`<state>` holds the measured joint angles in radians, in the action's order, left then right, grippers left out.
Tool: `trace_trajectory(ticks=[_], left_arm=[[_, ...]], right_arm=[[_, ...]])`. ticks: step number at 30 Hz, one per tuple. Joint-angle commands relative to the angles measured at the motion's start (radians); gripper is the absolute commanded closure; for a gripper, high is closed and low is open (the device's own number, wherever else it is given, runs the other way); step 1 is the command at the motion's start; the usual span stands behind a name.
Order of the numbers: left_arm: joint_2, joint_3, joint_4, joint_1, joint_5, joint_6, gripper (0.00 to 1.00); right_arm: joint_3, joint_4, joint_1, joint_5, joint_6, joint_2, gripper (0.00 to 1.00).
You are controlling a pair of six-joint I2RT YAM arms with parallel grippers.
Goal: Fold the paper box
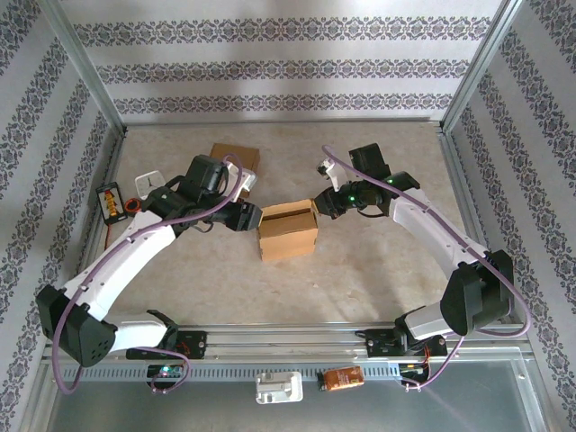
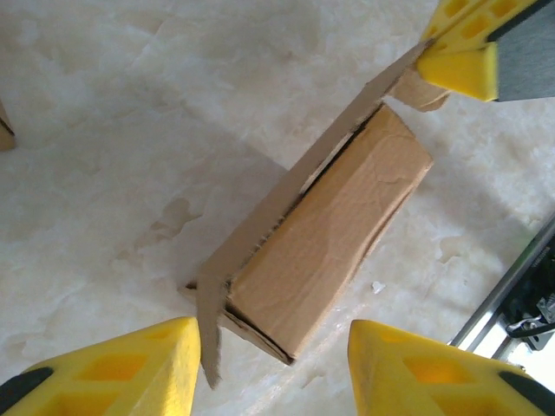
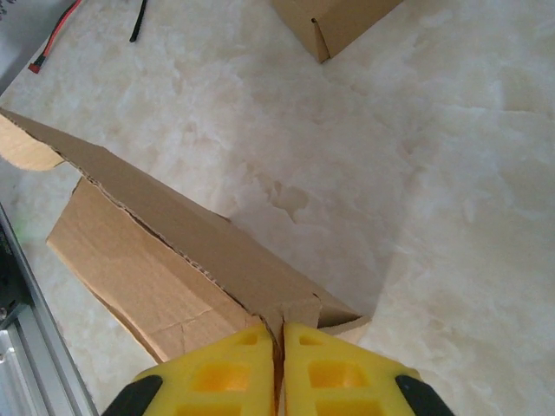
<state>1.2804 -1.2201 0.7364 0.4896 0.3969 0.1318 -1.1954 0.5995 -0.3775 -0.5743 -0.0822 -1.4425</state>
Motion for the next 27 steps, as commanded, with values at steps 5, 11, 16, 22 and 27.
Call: trace_trajectory(ticks=[5,11,16,22,27], left_arm=[[0.070,-0.007,0.040,-0.008,-0.039,0.026,0.53],[0.089,-0.009,0.034,-0.007,-0.015,0.036,0.69],[0.088,-0.006,0.027,-0.008,-0.011,0.039,0.87],[0.132,-0.022,-0.066,-0.007,-0.042,0.035,0.95],[0.208,-0.081,-0.118,-0.008,-0.073,0.052,0.96]], right_arm=[[-0.020,0.008,-0.012,-0.035,-0.005,0.004,0.93],[-0.026,0.006,-0.016,-0.025,0.003,0.000,0.93],[-0.027,-0.011,-0.027,0.012,0.031,0.003,0.93],[-0.004,-0.120,-0.070,0.134,0.112,0.023,0.92],[-0.027,-0.132,-0.080,0.250,0.143,-0.008,0.93]])
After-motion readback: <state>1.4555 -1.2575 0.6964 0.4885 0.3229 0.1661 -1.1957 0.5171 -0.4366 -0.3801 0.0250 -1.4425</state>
